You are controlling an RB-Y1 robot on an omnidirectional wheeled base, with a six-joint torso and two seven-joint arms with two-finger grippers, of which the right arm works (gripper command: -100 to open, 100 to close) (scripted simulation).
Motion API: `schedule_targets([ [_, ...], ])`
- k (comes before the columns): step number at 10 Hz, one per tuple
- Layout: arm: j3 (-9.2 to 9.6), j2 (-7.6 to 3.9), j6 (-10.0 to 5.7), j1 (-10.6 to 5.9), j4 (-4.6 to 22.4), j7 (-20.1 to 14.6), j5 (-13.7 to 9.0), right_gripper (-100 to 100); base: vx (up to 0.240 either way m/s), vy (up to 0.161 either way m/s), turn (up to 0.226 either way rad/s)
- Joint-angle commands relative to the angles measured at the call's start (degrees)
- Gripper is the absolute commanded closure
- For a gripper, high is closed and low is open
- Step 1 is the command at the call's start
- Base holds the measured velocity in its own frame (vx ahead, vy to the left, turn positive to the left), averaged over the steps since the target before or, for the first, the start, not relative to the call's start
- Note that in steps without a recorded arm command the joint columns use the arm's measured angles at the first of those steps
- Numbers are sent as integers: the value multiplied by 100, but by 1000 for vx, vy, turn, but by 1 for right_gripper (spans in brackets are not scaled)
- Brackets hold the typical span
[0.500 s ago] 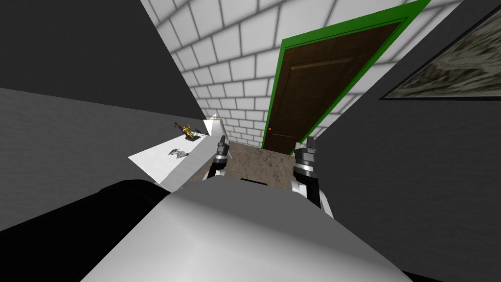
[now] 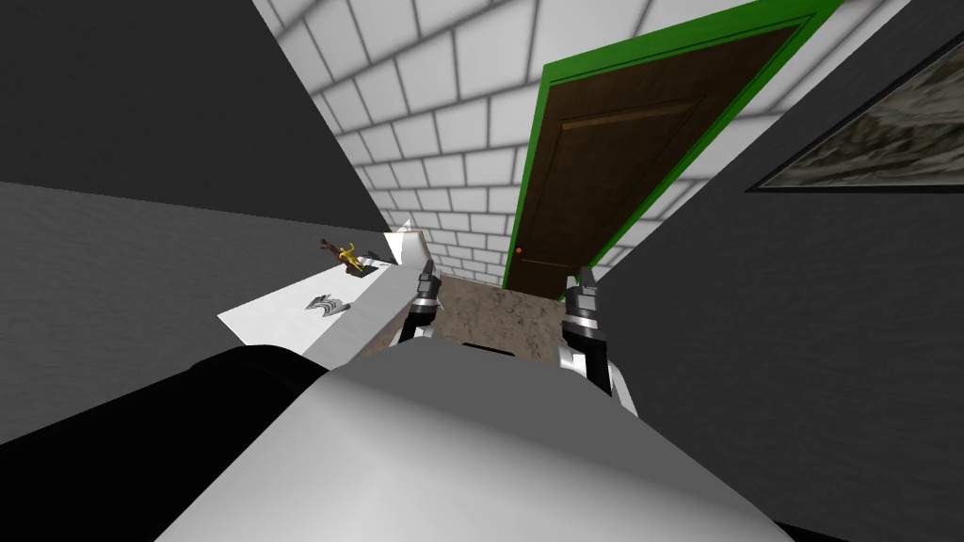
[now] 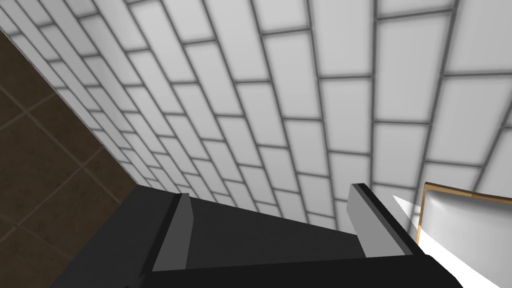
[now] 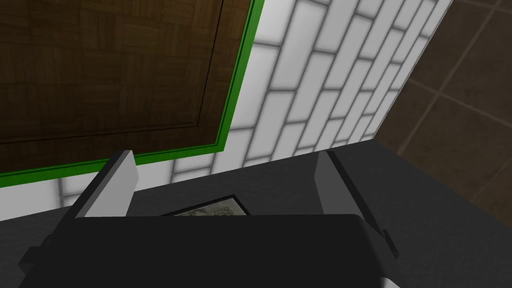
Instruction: Pull the door open
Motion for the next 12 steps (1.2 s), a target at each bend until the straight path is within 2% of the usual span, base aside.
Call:
schedule_targets([
  [1,-22,-20,-87,-53,181,118,49,-100,153,23,-27],
  [12,-262,-245,-604,-430,1527,1098,486,-100,139,33,-43],
])
